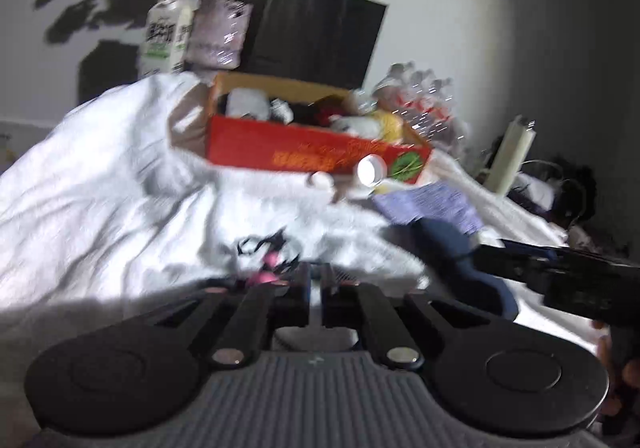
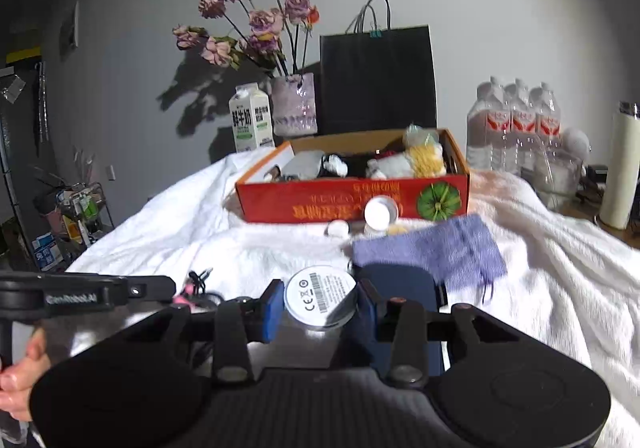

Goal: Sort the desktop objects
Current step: 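Grasp the pink-tied braided cable with the left tool while the right tool grasps the white charging puck, then carry the braided cable and charging puck into the box and open both tools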

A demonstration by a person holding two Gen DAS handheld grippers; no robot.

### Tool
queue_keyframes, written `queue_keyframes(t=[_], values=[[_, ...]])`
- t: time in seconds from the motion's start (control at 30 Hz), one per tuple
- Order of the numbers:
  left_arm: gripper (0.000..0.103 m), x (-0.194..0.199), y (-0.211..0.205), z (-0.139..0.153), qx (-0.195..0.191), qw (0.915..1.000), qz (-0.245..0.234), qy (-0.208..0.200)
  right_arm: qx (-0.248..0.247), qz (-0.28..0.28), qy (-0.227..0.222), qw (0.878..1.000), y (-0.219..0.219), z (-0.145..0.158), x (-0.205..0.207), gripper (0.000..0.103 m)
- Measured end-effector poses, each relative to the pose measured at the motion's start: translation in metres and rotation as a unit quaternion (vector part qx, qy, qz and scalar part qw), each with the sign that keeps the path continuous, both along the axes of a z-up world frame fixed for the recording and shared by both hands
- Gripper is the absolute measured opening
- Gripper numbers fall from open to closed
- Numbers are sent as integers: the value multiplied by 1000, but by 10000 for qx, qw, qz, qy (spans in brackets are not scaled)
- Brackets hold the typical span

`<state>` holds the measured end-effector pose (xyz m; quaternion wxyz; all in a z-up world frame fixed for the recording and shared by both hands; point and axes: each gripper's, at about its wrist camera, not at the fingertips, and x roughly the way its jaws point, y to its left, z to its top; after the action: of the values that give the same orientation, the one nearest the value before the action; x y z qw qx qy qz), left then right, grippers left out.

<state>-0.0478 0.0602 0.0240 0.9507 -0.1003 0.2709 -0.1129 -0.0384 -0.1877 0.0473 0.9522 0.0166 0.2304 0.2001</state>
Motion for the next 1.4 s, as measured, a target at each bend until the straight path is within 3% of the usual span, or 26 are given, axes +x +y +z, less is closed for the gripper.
queue_keyframes(t=[0.07,0.1,0.13,0.2,0.57,0.63,0.73,0.77,0.8,0.83,0.87,1.0,1.17,1.4], values=[[25,-5,3,-5,56,9999,-25,90,-10,57,-32,10000,1,-2,-9,38],[47,-6,6,-9,-5,9999,12,169,-31,83,-57,9999,1,-3,-13,38],[55,-5,8,-13,-58,9995,-5,305,-36,91,-80,9999,2,-4,-17,38],[51,-4,5,-16,41,9993,48,373,15,96,-40,9999,4,-5,-21,38],[50,24,-6,-13,480,9984,59,292,-77,357,-3,9993,21,-13,-30,38],[54,18,-4,-10,539,9981,172,230,-112,353,-43,9993,21,-12,-32,38],[61,7,-3,-7,1036,9939,366,31,-100,359,-34,9993,20,-13,-32,38],[60,11,-2,-9,1098,9934,320,86,-83,354,0,9993,19,-15,-30,38],[47,18,-1,-14,1066,9937,260,233,-62,352,45,9994,19,-16,-28,38],[24,26,2,-20,947,9942,251,441,-26,355,86,9993,20,-18,-25,38],[23,30,5,-25,777,9953,289,493,1,359,120,9993,21,-19,-23,38],[18,32,-3,-24,880,9951,271,359,-66,461,82,9989,28,-20,-24,38],[13,-3,-19,7,1003,9930,311,-539,-63,379,-182,9991,28,-11,-29,38],[14,-51,-28,46,769,9904,127,-1139,-4,80,-660,9978,18,14,-41,38]])
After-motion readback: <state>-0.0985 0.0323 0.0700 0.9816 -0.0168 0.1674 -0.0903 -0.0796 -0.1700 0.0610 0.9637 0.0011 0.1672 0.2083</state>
